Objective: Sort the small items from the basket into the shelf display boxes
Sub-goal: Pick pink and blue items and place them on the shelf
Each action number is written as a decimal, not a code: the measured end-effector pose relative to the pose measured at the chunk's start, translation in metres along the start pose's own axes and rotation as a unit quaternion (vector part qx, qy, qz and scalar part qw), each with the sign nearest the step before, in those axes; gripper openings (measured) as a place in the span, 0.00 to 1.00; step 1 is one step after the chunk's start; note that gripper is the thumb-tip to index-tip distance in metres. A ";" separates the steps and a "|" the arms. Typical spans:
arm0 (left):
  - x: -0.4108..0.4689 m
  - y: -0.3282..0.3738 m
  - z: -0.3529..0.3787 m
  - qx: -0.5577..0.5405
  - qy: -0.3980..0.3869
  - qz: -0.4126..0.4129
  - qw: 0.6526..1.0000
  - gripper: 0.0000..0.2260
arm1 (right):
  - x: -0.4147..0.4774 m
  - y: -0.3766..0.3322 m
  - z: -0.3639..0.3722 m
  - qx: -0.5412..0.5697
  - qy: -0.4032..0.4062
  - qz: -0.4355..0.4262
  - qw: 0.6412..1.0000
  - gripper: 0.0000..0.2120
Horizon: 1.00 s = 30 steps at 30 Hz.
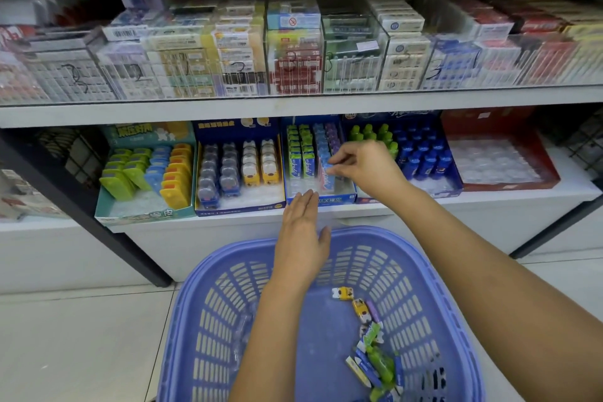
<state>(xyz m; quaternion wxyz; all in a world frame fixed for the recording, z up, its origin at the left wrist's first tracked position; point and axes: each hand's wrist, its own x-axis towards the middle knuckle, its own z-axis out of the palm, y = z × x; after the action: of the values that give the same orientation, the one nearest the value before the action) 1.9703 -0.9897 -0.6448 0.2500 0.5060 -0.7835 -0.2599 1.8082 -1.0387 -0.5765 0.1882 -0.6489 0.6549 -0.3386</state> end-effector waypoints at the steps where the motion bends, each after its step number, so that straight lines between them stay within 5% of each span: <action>1: 0.000 -0.001 0.000 0.001 0.000 0.001 1.000 0.28 | 0.000 0.000 0.000 -0.015 -0.008 -0.008 1.000 0.06; 5: 0.001 -0.003 0.001 0.006 0.000 0.008 1.000 0.28 | -0.006 0.002 0.006 -0.122 -0.023 -0.076 0.989 0.08; 13: -0.003 -0.002 0.000 -0.002 -0.027 0.012 1.000 0.28 | -0.013 -0.010 0.003 -0.199 -0.050 -0.066 0.976 0.11; 17: -0.023 -0.010 0.016 -0.053 0.011 0.002 0.999 0.22 | -0.057 -0.002 0.013 -0.166 -0.010 -0.062 0.984 0.09; 20: -0.047 -0.023 0.054 -0.032 -0.123 -0.051 0.991 0.19 | -0.102 0.024 0.047 -0.234 -0.190 0.029 0.953 0.10; 24: -0.086 -0.053 0.104 0.007 -0.347 -0.096 0.933 0.23 | -0.144 0.068 0.092 -0.313 -0.459 0.127 0.822 0.21; 27: -0.116 -0.077 0.131 0.090 -0.447 -0.090 0.885 0.27 | -0.170 0.102 0.119 -0.276 -0.491 0.168 0.809 0.39; 30: -0.129 -0.090 0.145 0.170 -0.517 -0.070 0.836 0.30 | -0.194 0.129 0.148 -0.305 -0.480 0.172 0.805 0.40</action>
<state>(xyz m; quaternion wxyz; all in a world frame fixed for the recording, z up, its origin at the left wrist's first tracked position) 1.9819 -0.8803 -0.8277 -0.2997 0.3862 -0.7932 -0.3632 1.8334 -0.8880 -0.8067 0.3263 -0.6289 0.6518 0.2706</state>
